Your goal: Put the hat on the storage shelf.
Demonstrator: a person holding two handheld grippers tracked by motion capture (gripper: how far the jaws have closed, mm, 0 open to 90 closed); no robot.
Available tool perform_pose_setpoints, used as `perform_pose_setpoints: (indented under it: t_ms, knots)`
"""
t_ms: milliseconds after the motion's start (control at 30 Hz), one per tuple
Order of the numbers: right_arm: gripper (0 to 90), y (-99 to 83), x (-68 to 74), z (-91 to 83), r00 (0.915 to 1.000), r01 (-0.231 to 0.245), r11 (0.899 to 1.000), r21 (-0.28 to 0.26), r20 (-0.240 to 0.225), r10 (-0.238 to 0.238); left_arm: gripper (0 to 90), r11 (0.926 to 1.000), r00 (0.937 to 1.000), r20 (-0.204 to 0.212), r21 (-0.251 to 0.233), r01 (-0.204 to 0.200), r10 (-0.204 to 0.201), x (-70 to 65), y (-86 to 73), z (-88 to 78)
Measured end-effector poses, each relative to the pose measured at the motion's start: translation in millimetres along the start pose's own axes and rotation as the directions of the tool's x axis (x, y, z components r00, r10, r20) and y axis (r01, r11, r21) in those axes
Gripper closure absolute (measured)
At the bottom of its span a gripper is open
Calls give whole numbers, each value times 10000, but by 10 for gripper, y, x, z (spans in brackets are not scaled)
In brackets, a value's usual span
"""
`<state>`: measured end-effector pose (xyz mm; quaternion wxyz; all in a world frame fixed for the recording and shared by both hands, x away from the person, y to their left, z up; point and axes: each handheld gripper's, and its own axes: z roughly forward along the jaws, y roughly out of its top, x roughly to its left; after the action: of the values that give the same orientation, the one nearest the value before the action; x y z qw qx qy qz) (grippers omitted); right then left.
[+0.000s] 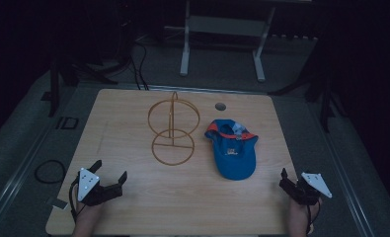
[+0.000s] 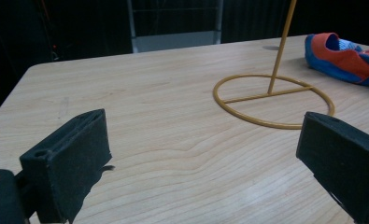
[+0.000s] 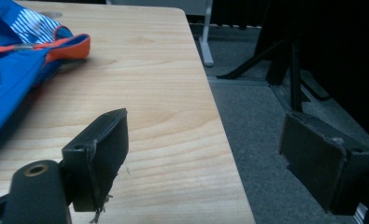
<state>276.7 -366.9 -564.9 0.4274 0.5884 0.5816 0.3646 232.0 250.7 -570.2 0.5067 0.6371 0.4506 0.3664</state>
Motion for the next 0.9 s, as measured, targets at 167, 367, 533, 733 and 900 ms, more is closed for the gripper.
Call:
perform_pose_setpoints:
  t_ms: [167, 367, 533, 733, 900]
  knots:
    - [163, 1, -2, 2, 9999, 5, 9999, 132, -106, -4, 32, 10000, 10000, -47, 28, 19, -18, 0, -1, -7]
    - [179, 38, 34, 43, 9991, 94, 9975, 701, -411, -65, 32, 9998, 9998, -120, 91, -167, 168, -22, -1, -5]
    - [179, 192, 98, 24, 9950, 418, 9971, 633, -937, -357, 32, 9998, 9998, -129, 101, -180, 181, -23, 2, -8]
    - [169, 419, 141, 122, 9857, 496, 9912, 1231, -1661, -287, 33, 10000, 9996, -297, 6, -13, 14, -1, -2, -15]
    - [154, 551, 186, 143, 9803, 485, 9914, 1216, -1961, -239, 33, 9999, 9993, -364, 69, -107, 110, -11, -5, -10]
